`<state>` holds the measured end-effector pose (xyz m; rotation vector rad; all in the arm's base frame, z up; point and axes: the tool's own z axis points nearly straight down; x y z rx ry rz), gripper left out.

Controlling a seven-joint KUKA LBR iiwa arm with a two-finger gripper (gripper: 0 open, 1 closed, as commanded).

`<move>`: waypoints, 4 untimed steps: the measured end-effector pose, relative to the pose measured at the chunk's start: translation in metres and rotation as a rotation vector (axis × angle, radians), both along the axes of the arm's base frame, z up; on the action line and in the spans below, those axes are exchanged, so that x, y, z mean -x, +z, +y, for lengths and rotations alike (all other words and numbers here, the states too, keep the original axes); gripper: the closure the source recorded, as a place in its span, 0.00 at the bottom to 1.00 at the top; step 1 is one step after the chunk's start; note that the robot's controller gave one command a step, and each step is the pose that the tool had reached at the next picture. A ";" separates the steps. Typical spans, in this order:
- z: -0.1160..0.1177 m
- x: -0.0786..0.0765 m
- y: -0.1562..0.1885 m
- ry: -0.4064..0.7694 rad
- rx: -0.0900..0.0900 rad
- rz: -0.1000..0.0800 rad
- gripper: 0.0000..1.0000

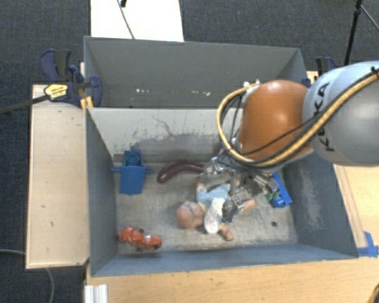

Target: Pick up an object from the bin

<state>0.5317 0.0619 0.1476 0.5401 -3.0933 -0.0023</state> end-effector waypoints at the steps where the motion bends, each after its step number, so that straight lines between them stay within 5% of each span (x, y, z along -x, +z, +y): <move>1: 0.000 -0.001 0.002 -0.001 0.000 -0.004 0.00; 2: -0.026 0.022 -0.068 0.337 0.002 -0.030 1.00; 3: -0.026 0.022 -0.068 0.336 0.002 -0.030 1.00; 4: -0.019 -0.005 0.049 0.330 0.000 -0.002 1.00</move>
Offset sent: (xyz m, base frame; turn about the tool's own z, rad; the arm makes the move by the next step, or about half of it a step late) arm -0.0311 -0.0268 -0.0776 -0.3396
